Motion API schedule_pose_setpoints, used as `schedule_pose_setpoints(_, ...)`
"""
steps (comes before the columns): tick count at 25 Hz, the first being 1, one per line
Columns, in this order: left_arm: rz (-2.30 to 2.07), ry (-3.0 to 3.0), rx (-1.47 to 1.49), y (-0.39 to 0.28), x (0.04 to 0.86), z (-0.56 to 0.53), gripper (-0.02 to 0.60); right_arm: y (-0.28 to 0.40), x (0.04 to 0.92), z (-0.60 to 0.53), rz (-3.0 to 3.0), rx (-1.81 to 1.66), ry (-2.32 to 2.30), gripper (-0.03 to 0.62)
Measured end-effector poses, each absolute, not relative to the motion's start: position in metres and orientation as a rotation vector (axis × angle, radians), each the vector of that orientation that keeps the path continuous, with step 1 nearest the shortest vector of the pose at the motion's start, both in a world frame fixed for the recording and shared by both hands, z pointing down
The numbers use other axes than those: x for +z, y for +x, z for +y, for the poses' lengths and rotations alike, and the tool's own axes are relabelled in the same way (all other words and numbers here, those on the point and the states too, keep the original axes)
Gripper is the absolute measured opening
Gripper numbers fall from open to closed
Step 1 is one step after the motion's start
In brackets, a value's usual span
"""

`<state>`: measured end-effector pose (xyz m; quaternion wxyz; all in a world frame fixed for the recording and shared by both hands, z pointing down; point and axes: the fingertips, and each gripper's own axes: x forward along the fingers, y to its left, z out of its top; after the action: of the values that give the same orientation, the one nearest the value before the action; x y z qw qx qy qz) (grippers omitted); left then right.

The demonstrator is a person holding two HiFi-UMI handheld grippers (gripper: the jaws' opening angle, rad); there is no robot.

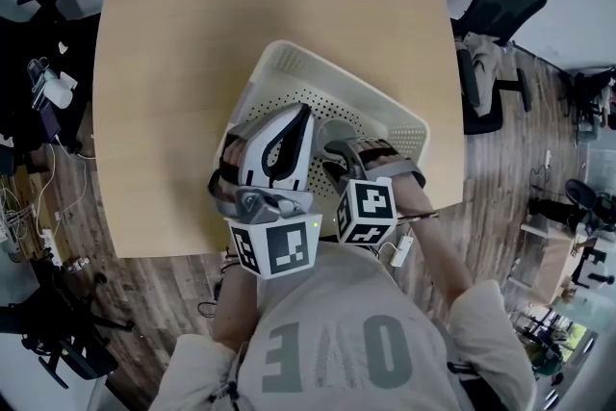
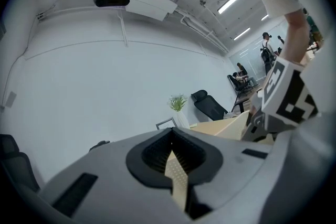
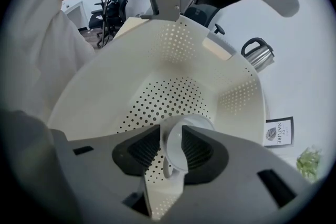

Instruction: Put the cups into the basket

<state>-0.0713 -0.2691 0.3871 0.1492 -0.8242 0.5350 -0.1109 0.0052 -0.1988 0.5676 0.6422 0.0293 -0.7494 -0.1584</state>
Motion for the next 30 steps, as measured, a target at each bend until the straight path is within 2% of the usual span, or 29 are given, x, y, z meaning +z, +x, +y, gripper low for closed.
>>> schedule_pose_setpoints(10, 1.484, -2.315, -0.348, -0.056, 0.368, -0.26, 0.009, 0.007, 0.521, -0.208, -1.831, -0.391, 0.205, 0.121)
schedule_pose_setpoints(15, 1.493, -2.311, -0.297, -0.051, 0.346, -0.253, 0.009, 0.0, 0.47, -0.217, -1.969, -0.432, 0.355, 0.12)
schedule_pose_setpoints(18, 1.512, -2.284, -0.273, -0.052, 0.331, -0.249, 0.009, -0.003, 0.437, -0.221, -2.073, -0.445, 0.476, 0.095)
schedule_pose_setpoints(22, 1.495, -2.243, -0.316, -0.046, 0.309, -0.242, 0.009, -0.005, 0.395, -0.223, -2.262, -0.413, 0.691, 0.019)
schedule_pose_setpoints(30, 1.472, -2.184, -0.33, -0.022, 0.288, -0.217, 0.009, 0.021, 0.347, -0.206, -2.466, -0.347, 0.94, -0.002)
